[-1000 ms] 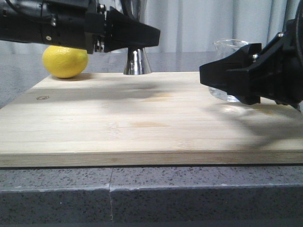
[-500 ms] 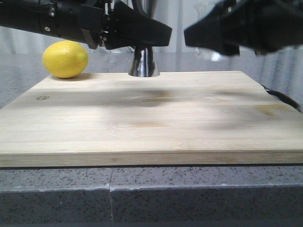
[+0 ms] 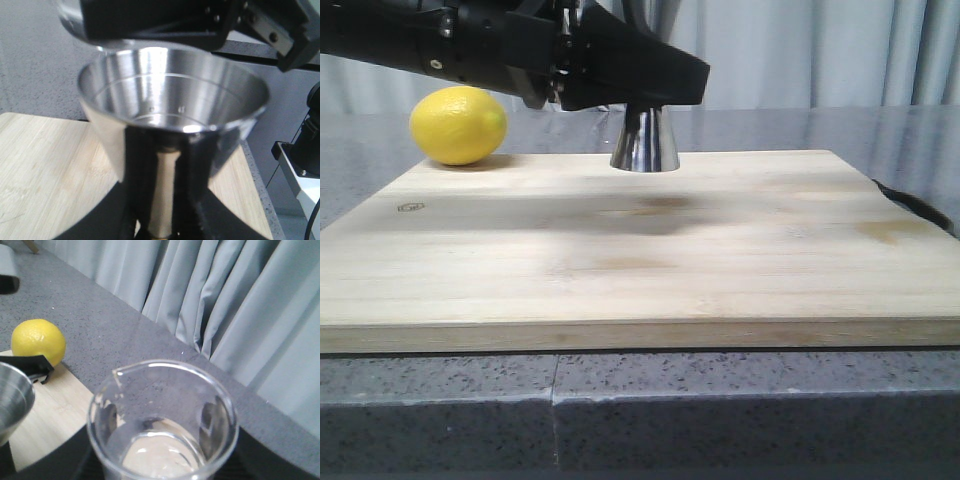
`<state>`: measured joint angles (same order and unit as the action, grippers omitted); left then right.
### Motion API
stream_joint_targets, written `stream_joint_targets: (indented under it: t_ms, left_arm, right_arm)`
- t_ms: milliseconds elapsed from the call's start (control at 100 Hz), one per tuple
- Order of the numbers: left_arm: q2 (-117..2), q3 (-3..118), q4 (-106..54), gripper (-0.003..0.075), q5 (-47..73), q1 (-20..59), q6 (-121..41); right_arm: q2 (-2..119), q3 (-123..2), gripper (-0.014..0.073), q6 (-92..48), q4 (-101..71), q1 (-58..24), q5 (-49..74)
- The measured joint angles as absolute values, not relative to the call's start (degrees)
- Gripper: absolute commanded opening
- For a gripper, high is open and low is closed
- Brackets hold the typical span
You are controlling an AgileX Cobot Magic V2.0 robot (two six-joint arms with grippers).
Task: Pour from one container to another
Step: 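Lift the jigger with the left gripper and the beaker with the right gripper above it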
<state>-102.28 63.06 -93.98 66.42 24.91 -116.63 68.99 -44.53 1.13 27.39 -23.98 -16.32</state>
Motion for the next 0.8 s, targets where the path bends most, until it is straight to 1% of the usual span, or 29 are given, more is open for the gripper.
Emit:
stream_joint_targets:
  t_ms: [300,800]
  left_arm:
    - [-102.3,63.1,-95.2,-0.0019,66.4,25.3,-116.6]
    - [-102.3,63.1,-97.1,-0.0019,66.4,25.3,-116.6]
  right_arm:
    - [68.5,-49.9,0.0236,1.0,38.2,-24.0,-14.2]
    - [68.5,-50.9,0.0236,0.9,49.6,-25.4,-14.2]
